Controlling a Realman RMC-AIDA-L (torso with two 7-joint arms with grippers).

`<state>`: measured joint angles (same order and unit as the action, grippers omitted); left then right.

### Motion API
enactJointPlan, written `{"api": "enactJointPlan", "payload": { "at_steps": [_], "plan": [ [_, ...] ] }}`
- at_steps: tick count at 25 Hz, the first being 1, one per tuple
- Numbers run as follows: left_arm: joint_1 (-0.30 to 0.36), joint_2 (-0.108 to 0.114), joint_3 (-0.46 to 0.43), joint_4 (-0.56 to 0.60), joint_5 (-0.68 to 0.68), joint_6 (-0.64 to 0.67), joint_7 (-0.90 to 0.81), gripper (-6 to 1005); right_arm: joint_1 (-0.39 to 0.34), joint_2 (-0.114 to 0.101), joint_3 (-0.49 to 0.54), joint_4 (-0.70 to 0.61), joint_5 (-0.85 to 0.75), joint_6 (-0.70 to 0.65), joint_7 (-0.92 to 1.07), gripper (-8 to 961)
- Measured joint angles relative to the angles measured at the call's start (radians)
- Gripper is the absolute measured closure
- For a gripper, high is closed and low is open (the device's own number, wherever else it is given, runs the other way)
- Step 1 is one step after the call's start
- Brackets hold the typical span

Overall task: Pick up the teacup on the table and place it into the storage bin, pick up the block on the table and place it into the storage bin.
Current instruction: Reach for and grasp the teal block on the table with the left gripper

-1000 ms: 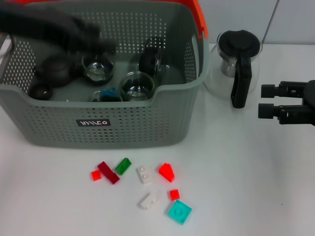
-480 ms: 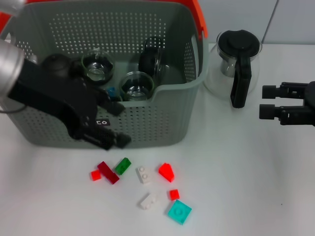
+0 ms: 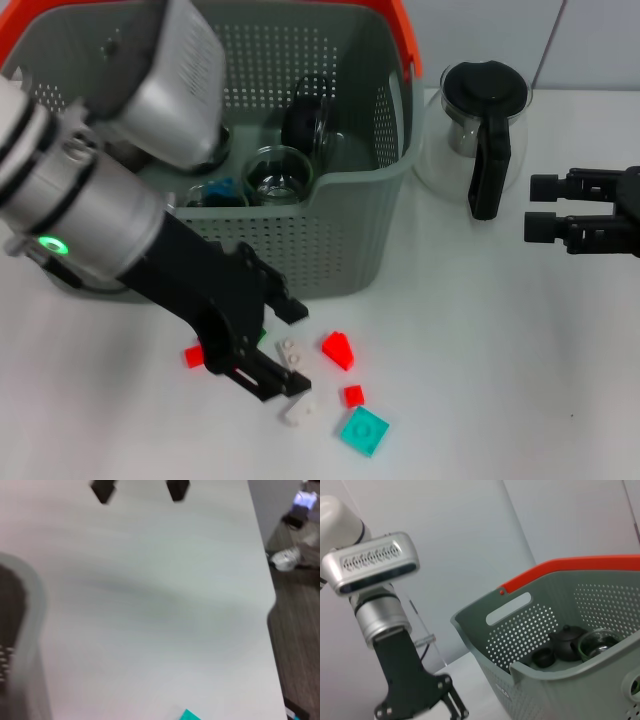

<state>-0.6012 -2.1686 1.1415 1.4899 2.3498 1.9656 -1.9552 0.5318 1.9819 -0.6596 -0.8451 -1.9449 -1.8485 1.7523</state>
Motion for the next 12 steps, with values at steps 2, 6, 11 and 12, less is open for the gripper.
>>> {"api": "enactJointPlan", "payload": {
  "at_steps": [2, 6, 11, 12],
  "plan": [
    [0.001, 0.000, 0.046, -0.023, 0.003, -0.031, 0.000, 272, 0.000, 0.000, 0.000, 0.000, 0.000, 0.000, 0.000, 131],
    [0.001, 0.001, 0.092, -0.062, 0.009, -0.089, -0.001, 274, -0.002, 0.000, 0.000, 0.000, 0.000, 0.000, 0.002, 131],
    [0.003, 0.001, 0.122, -0.067, 0.039, -0.124, -0.004, 276, -0.001, 0.000, 0.000, 0.000, 0.000, 0.001, 0.002, 131],
    [0.005, -0.001, 0.154, -0.068, 0.056, -0.138, -0.002, 276, -0.001, 0.000, 0.000, 0.000, 0.000, 0.002, 0.002, 131]
  ]
}}
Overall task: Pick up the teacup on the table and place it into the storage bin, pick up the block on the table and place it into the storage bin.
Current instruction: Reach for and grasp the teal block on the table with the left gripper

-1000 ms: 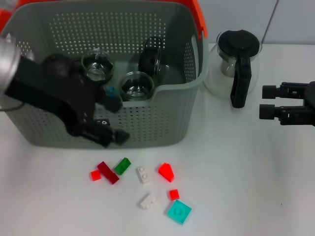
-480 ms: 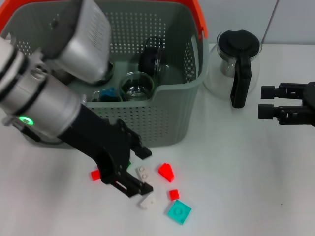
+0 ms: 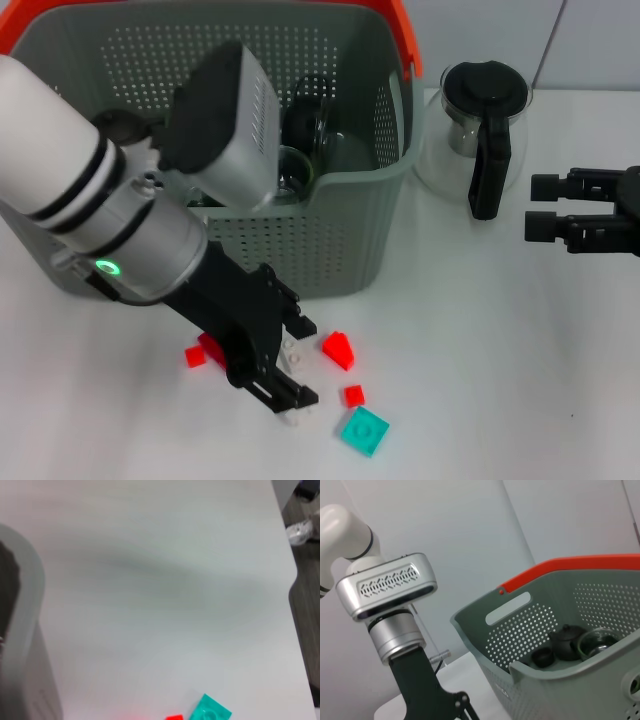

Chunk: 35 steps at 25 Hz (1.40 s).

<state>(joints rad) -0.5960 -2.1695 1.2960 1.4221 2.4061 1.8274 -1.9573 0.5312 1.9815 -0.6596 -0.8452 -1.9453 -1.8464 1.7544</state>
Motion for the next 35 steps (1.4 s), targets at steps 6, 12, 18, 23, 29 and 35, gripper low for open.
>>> {"api": "enactJointPlan", "payload": {
  "at_steps": [6, 12, 18, 23, 29, 35],
  "plan": [
    [-0.006, -0.001, 0.099, -0.011, 0.015, -0.030, 0.008, 276, -0.001, -0.001, 0.000, 0.000, -0.001, 0.006, 0.001, 131],
    [-0.012, -0.003, 0.212, -0.040, 0.048, -0.089, 0.000, 275, -0.006, -0.001, 0.000, 0.002, -0.001, 0.007, 0.002, 131],
    [-0.014, -0.004, 0.259, -0.044, 0.051, -0.128, -0.002, 275, -0.007, -0.002, 0.000, 0.010, -0.001, 0.007, 0.002, 131],
    [-0.019, -0.007, 0.319, -0.062, 0.045, -0.191, -0.002, 275, -0.007, -0.003, 0.000, 0.011, -0.001, 0.007, 0.002, 131],
    [-0.020, -0.009, 0.394, -0.112, 0.033, -0.289, -0.001, 275, -0.007, -0.003, 0.000, 0.012, -0.001, 0.008, 0.002, 131],
    [-0.021, -0.009, 0.413, -0.160, 0.033, -0.336, -0.002, 274, -0.007, -0.003, 0.000, 0.012, -0.001, 0.009, 0.006, 131]
  ]
}}
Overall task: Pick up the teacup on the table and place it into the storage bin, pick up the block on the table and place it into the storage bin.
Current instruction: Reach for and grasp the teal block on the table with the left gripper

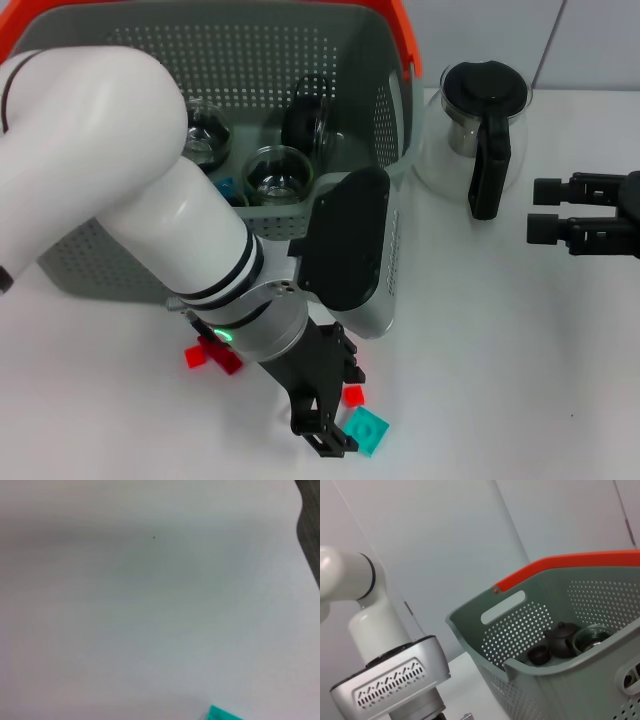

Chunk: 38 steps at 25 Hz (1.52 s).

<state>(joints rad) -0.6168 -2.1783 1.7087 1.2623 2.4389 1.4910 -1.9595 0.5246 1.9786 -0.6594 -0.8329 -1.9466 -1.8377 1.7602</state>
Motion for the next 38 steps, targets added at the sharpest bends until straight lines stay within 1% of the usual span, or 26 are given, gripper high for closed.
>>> {"api": "enactJointPlan", "payload": {
  "at_steps": [9, 17, 27, 34, 38],
  "plan": [
    [0.001, 0.000, -0.006, -0.039, -0.016, -0.040, -0.046, 274, 0.000, -0.006, 0.003, 0.000, 0.000, 0.000, 0.005, 131],
    [0.011, 0.000, 0.009, -0.058, -0.063, -0.042, 0.020, 275, 0.001, -0.007, 0.003, 0.000, 0.000, 0.000, 0.005, 132],
    [-0.008, 0.000, 0.024, -0.126, -0.064, -0.051, 0.024, 275, 0.000, -0.007, 0.003, 0.001, 0.000, 0.000, 0.005, 132],
    [-0.008, 0.001, 0.024, -0.134, -0.056, -0.073, 0.016, 276, -0.002, -0.007, 0.003, 0.001, 0.000, 0.000, 0.006, 132],
    [-0.009, 0.004, -0.001, -0.111, -0.055, -0.065, 0.010, 276, -0.005, -0.007, 0.003, 0.002, 0.000, 0.000, 0.007, 132]
  ]
}}
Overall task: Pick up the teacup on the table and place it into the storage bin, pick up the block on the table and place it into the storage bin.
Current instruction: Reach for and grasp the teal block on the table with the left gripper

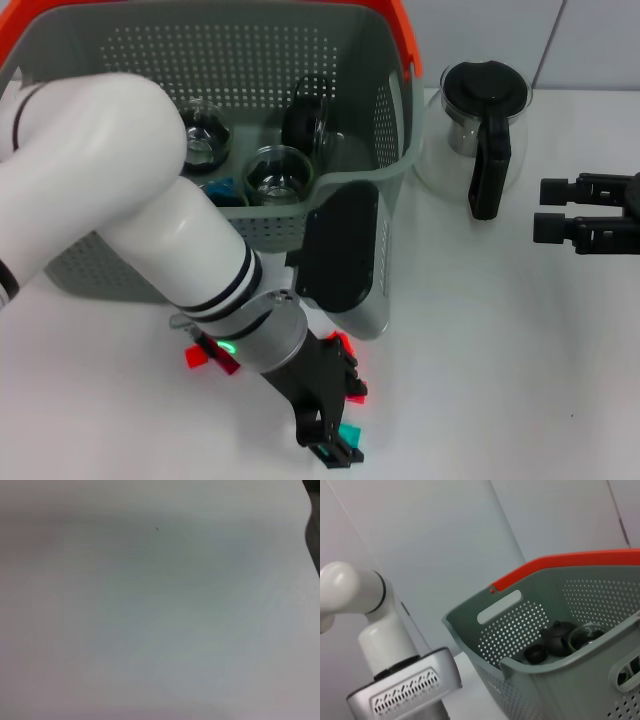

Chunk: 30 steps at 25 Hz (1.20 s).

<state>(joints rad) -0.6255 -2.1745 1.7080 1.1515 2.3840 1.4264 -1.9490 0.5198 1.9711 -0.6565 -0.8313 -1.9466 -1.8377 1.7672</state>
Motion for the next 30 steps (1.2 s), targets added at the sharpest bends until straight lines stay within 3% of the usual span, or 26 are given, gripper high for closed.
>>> {"api": "enactJointPlan", "payload": {
  "at_steps": [30],
  "plan": [
    [0.030, -0.002, -0.007, 0.033, 0.074, 0.031, -0.009, 275, 0.003, -0.003, 0.000, 0.000, -0.002, 0.009, 0.001, 132]
  ]
}}
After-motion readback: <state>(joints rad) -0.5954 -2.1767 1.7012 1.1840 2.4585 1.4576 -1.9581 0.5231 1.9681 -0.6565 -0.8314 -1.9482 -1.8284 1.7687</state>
